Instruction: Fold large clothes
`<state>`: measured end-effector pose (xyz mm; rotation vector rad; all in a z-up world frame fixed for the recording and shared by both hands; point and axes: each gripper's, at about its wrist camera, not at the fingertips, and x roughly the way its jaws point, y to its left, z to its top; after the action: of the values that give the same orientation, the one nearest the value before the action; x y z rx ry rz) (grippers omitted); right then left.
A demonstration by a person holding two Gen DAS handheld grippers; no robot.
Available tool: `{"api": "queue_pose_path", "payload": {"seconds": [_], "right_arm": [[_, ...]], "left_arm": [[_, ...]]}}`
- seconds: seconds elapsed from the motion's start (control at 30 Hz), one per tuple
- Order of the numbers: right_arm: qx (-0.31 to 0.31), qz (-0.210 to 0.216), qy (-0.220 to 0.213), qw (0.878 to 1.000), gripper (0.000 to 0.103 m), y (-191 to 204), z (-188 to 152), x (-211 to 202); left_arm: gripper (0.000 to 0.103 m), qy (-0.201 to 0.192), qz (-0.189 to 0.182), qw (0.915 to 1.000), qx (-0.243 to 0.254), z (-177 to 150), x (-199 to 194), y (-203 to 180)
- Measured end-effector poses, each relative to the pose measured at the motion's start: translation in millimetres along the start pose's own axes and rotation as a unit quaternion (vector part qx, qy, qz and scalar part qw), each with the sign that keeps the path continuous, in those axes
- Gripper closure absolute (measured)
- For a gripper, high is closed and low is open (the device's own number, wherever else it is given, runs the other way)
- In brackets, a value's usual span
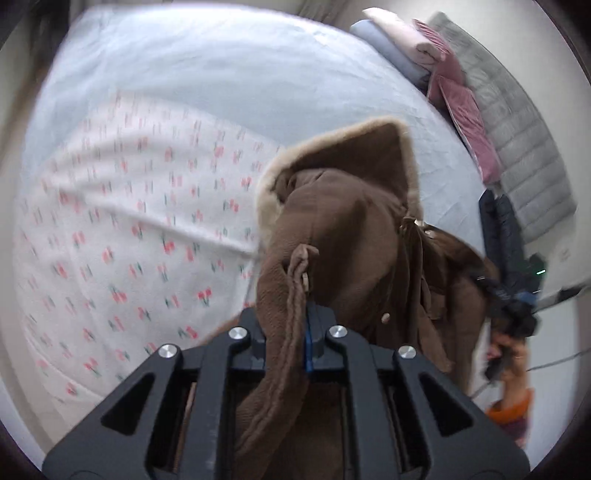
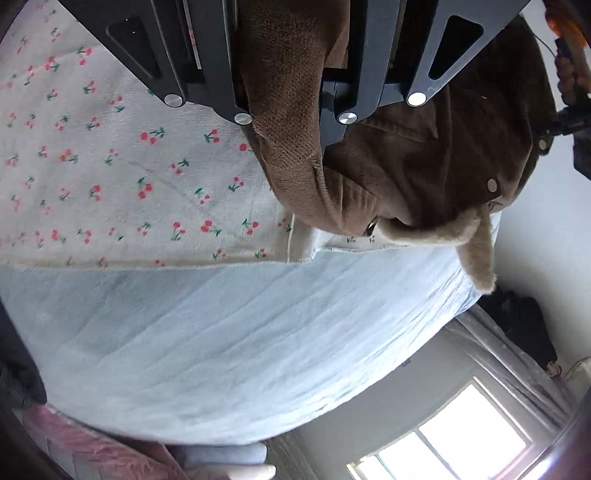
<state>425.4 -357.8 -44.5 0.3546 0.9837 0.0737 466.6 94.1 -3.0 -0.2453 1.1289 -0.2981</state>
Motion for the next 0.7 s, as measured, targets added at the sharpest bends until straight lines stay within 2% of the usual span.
{"api": "queue_pose_path", "payload": {"seconds": [0.07,0.13,0.27,0.33,0.4,0.43,0.47,0.5,0.53,0.57,0.6,0.63,0.67,0.7], "right_arm": [[-0.053,-0.067,-0.061,0.994,0.092,7.3,0.6,-47.5],[-0.079,-0.111,-0.109,0.985,0.093,4.4,3.2,-88.4],[-0.074,-0.185,-0.190,0.961,0.093,-7.6,11.7,-155.8],[-0.076,-0.225,-0.235,0.943,0.093,-11.1,15.1,-184.9],[-0.075,-0.248,-0.236,0.937,0.093,-16.0,22.9,-192.8],[-0.075,-0.255,-0.222,0.938,0.093,-21.1,29.1,-189.8],[-0.078,-0.258,-0.208,0.940,0.091,-24.0,33.0,-183.5],[-0.087,-0.258,-0.189,0.943,0.090,-25.9,35.2,-175.7],[-0.095,-0.257,-0.175,0.946,0.082,-22.2,37.7,-164.3],[-0.110,-0.260,-0.156,0.946,0.068,-20.9,34.9,-156.1],[-0.122,-0.266,-0.145,0.945,0.059,-15.2,35.0,-142.6],[-0.141,-0.277,-0.138,0.940,0.043,-10.0,27.9,-137.7],[-0.162,-0.286,-0.139,0.934,0.038,-5.1,21.6,-133.0],[-0.178,-0.293,-0.140,0.929,0.037,-0.4,13.2,-133.2]], "left_arm": [[0.091,-0.046,0.016,0.9980,0.040,7.7,-20.2,-27.3],[0.091,-0.082,0.020,0.9946,0.061,18.7,-36.3,-43.6],[0.091,-0.149,0.007,0.9844,0.093,41.2,-54.7,-77.3],[0.091,-0.182,0.012,0.9767,0.113,50.0,-55.0,-90.5],[0.089,-0.210,0.026,0.9702,0.119,62.8,-43.5,-93.9],[0.082,-0.218,0.045,0.9670,0.124,68.5,-33.8,-94.3],[0.068,-0.215,0.074,0.9654,0.127,73.6,-21.0,-93.1],[0.061,-0.202,0.116,0.9647,0.123,79.1,-4.4,-91.6],[0.054,-0.193,0.147,0.9634,0.115,80.9,7.6,-87.7],[0.050,-0.186,0.157,0.9636,0.110,80.3,14.5,-84.0],[0.046,-0.182,0.153,0.9658,0.102,77.0,18.1,-78.4],[0.036,-0.177,0.142,0.9692,0.095,73.1,18.8,-74.0],[0.028,-0.171,0.132,0.9720,0.092,69.1,17.7,-71.2],[0.028,-0.165,0.125,0.9740,0.092,64.0,15.9,-69.1]]}}
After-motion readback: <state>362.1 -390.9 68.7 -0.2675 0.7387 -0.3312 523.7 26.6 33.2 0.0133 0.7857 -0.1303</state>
